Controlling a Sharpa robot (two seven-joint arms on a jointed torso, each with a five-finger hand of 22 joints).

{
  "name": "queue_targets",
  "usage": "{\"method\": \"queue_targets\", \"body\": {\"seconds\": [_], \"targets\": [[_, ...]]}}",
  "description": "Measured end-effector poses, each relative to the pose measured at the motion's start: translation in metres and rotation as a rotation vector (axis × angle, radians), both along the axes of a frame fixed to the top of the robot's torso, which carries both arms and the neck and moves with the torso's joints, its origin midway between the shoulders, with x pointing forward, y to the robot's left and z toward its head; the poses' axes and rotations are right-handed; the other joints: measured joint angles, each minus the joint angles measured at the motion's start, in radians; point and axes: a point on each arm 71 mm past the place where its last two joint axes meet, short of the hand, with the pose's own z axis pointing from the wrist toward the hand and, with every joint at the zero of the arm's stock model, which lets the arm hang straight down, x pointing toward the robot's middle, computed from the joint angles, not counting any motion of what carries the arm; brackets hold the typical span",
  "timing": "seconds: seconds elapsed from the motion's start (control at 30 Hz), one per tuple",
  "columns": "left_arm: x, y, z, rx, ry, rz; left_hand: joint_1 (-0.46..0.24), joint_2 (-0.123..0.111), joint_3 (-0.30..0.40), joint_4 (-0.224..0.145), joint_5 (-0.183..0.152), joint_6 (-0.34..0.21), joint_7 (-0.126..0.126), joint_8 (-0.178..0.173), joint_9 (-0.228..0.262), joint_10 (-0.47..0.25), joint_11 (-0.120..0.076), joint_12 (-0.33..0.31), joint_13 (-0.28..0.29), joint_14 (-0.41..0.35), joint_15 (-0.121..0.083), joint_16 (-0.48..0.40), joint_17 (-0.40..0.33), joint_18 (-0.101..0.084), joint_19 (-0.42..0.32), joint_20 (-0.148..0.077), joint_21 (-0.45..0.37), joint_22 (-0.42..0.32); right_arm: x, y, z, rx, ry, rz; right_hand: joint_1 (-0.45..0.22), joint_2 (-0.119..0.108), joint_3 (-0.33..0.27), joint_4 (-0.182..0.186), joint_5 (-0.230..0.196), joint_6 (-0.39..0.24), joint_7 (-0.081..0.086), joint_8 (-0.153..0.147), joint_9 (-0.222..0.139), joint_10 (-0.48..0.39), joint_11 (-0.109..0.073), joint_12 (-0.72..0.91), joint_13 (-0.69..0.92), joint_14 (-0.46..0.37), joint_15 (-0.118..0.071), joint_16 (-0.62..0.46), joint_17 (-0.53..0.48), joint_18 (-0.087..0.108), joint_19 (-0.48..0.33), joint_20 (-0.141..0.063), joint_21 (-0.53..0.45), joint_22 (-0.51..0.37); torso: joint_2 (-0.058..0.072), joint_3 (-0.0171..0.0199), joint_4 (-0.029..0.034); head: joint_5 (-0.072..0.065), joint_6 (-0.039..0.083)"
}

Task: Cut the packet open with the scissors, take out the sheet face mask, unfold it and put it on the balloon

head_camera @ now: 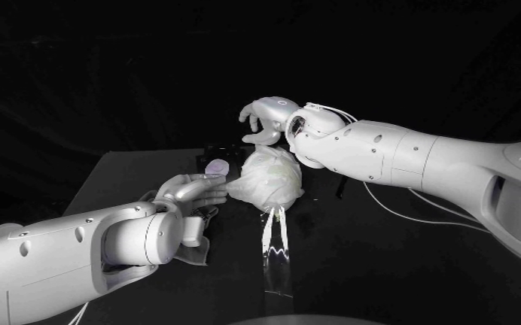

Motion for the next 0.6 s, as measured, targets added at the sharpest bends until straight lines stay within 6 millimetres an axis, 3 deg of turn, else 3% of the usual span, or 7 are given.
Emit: {"method": "queue_targets", "body": {"seconds": [0.13,0.17,0.23,0.27,0.37,0.43,0.6], "targets": [[0.0,0.002,-0.001,0.013,0.01,0.005,0.002,-0.011,-0.029,0.004,0.0,-0.021,-0.006,0.0,-0.007,-0.036,0.018,-0.007,-0.016,-0.046,0.016,-0.015,-0.01,-0.019,-0.044,0.009,-0.084,-0.055,0.001,-0.005,-0.001,0.007,0.016,-0.021,0.018,0.001,-0.067,0.028,0.0,0.0,0.0,-0.014,-0.015,0.012,0.015,-0.087,-0.118,-0.015,0.012,-0.041,-0.052,0.0,0.014,0.021,-0.066,-0.054,0.0,0.0001,-0.0002,0.002,0.0],[0.0,0.002,-0.001,0.017,0.012,0.007,0.006,-0.016,-0.042,0.005,0.0,-0.029,-0.007,0.0,-0.01,-0.049,0.021,-0.007,-0.021,-0.062,0.022,-0.023,-0.014,-0.035,-0.07,0.01,-0.123,-0.084,0.001,-0.007,-0.001,0.009,0.019,-0.026,0.025,0.008,-0.08,0.035,0.0,0.0,0.0,-0.018,-0.018,0.012,0.015,-0.1,-0.139,-0.015,0.012,-0.041,-0.057,0.0,0.017,0.024,-0.075,-0.063,0.0,0.0001,-0.0003,0.002,0.0],[0.0,0.003,-0.001,0.025,0.014,0.01,0.01,-0.019,-0.059,0.004,0.0,-0.037,-0.01,0.006,-0.013,-0.063,0.025,-0.007,-0.027,-0.082,0.027,-0.032,-0.02,-0.038,-0.096,0.013,-0.169,-0.118,0.002,-0.01,-0.002,0.016,0.026,-0.037,0.027,0.01,-0.097,0.043,0.0,0.0,0.0,-0.019,-0.019,0.008,0.019,-0.116,-0.165,-0.019,0.015,-0.041,-0.064,0.0,0.019,0.025,-0.086,-0.072,0.0,0.0002,-0.0008,0.002,-0.001],[0.001,0.005,-0.002,0.032,0.015,0.013,0.013,-0.023,-0.07,0.005,0.0,-0.04,-0.01,0.01,-0.014,-0.071,0.028,-0.007,-0.03,-0.091,0.033,-0.036,-0.023,-0.05,-0.103,0.013,-0.187,-0.131,0.002,-0.013,-0.002,0.022,0.031,-0.044,0.03,0.014,-0.108,0.052,0.0,0.004,0.005,-0.019,-0.019,0.01,0.024,-0.125,-0.183,-0.021,0.017,-0.041,-0.068,0.0,0.024,0.029,-0.094,-0.078,0.0,0.0001,-0.0008,0.002,-0.001],[0.002,0.008,-0.003,0.046,0.017,0.019,0.026,-0.021,-0.093,0.004,0.0,-0.051,-0.013,0.023,-0.017,-0.081,0.032,0.005,-0.036,-0.113,0.04,-0.044,-0.03,-0.054,-0.103,0.013,-0.224,-0.16,0.002,-0.02,-0.002,0.045,0.041,-0.063,0.049,0.024,-0.124,0.062,0.0,0.027,0.018,-0.017,-0.017,0.02,0.028,-0.131,-0.213,-0.02,0.017,-0.041,-0.074,0.0,0.034,0.029,-0.102,-0.086,0.0,0.0002,-0.0013,0.001,0.0],[0.005,0.011,-0.004,0.06,0.017,0.027,0.036,-0.017,-0.109,0.004,0.0,-0.057,-0.012,0.032,-0.02,-0.094,0.033,0.008,-0.04,-0.129,0.042,-0.054,-0.035,-0.07,-0.114,0.013,-0.249,-0.181,0.002,-0.027,-0.001,0.075,0.05,-0.08,0.071,0.039,-0.128,0.066,0.0,0.062,0.022,-0.006,-0.016,0.055,0.027,-0.131,-0.235,-0.006,0.016,-0.039,-0.079,-0.001,0.053,0.026,-0.105,-0.091,0.0,0.0003,-0.0012,0.0,0.0],[0.013,0.023,-0.006,0.094,0.003,0.049,0.051,-0.012,-0.132,0.006,0.0,-0.055,-0.012,0.052,-0.025,-0.108,0.034,0.021,-0.047,-0.135,0.045,-0.059,-0.041,-0.07,-0.117,0.013,-0.28,-0.209,0.003,-0.053,0.007,0.176,0.079,-0.14,0.112,0.074,-0.119,0.073,0.0,0.138,0.025,0.014,-0.015,0.149,0.021,-0.121,-0.27,0.058,0.008,-0.002,-0.063,0.007,0.098,0.019,-0.103,-0.093,0.0,0.0005,-0.0012,-0.003,0.004]]}}
